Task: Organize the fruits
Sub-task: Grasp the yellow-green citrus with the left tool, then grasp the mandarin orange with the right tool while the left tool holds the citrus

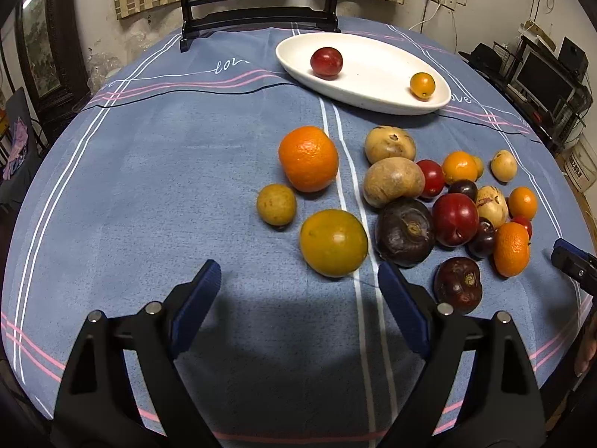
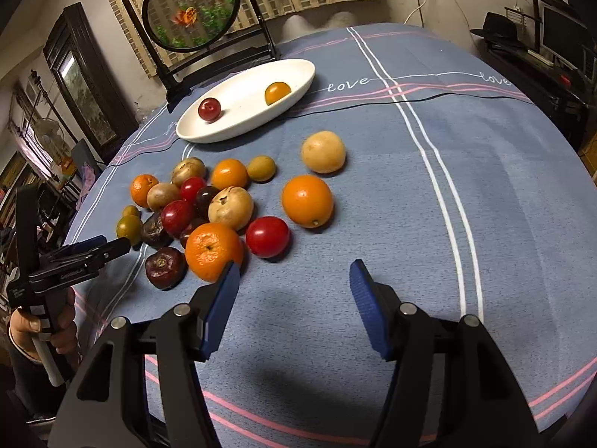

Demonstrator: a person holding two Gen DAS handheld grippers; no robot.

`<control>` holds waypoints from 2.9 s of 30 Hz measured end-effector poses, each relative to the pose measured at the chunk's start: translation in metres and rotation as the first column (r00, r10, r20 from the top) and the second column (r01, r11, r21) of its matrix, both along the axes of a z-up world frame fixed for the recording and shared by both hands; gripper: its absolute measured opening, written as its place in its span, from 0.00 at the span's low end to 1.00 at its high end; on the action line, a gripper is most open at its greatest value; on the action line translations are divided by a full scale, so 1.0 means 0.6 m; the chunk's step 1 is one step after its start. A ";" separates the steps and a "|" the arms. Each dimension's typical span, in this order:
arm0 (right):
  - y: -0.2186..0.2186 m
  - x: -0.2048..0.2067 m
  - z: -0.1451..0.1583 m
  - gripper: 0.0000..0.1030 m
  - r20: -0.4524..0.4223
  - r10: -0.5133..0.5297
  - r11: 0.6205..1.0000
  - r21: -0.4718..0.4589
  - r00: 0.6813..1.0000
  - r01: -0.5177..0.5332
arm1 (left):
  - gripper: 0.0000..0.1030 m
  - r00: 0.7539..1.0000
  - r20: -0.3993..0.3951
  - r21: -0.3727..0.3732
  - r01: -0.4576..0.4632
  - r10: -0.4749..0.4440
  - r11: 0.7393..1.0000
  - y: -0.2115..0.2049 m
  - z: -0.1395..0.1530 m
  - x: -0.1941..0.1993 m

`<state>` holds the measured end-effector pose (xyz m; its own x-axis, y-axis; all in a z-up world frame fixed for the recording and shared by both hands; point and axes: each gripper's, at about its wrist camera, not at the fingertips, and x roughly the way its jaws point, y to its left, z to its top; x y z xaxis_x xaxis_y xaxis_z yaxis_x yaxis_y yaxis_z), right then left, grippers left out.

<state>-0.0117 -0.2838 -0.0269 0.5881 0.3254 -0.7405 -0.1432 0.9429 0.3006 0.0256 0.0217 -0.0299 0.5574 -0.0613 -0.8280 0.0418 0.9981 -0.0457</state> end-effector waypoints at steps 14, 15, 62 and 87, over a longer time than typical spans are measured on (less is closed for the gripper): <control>0.007 -0.003 -0.003 0.61 0.005 0.021 1.000 -0.003 1.000 -0.021 | 0.56 1.000 -0.025 0.040 -0.006 0.007 0.999 -0.018 -0.020 0.035; 0.008 -0.003 -0.004 0.61 0.004 0.024 1.000 -0.004 1.000 -0.024 | 0.55 1.000 -0.026 0.044 -0.009 0.010 0.999 -0.019 -0.020 0.037; 0.152 0.040 -0.031 0.61 -0.075 0.174 0.968 -0.169 0.982 -0.185 | 0.39 1.000 -0.010 -0.045 0.011 -0.011 0.999 0.007 -0.003 0.009; 0.142 0.035 -0.018 0.44 -0.042 0.164 0.967 -0.189 0.986 -0.169 | 0.39 1.000 -0.012 -0.030 0.013 -0.013 0.999 0.007 -0.005 0.006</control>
<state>0.0094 -0.1983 -0.0377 0.5177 0.2679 -0.8125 -0.2971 0.9469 0.1229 0.0294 0.0261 -0.0331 0.5462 -0.0936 -0.8324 0.0540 0.9956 -0.0765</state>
